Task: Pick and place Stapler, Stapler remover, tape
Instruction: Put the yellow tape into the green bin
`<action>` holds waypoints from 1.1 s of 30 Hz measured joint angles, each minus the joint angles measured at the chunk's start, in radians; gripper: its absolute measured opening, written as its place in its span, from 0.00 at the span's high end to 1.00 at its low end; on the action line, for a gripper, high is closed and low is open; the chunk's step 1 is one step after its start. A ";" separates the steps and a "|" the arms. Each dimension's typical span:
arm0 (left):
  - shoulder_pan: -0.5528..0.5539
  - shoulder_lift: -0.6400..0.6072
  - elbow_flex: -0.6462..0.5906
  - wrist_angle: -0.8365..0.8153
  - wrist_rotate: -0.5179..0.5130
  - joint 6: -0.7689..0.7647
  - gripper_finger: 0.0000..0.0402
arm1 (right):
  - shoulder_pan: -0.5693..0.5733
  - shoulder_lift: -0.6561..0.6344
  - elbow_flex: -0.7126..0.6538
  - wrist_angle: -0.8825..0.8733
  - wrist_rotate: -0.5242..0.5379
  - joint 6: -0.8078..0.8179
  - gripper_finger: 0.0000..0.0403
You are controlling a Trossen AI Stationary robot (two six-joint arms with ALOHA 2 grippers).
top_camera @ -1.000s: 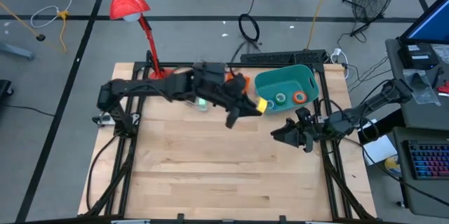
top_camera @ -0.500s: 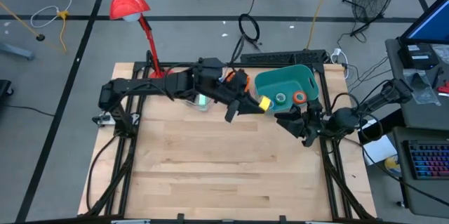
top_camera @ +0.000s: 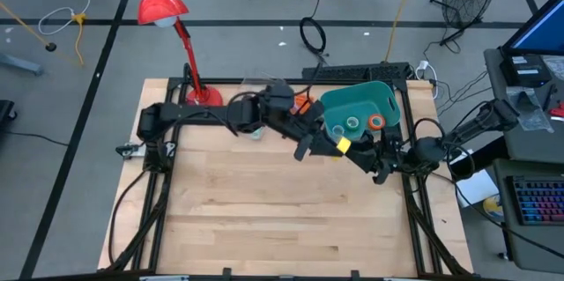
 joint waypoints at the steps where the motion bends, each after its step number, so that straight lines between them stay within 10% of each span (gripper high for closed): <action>1: -0.004 0.002 0.000 0.000 0.000 -0.001 0.91 | 0.000 0.000 0.000 0.000 0.000 0.000 0.61; 19: -0.033 0.012 0.000 0.046 -0.042 -0.018 0.91 | -0.027 0.000 0.000 0.006 -0.003 0.018 0.62; 33: -0.027 0.012 0.000 0.014 -0.060 -0.037 0.75 | -0.028 0.000 0.000 -0.003 0.000 0.011 0.93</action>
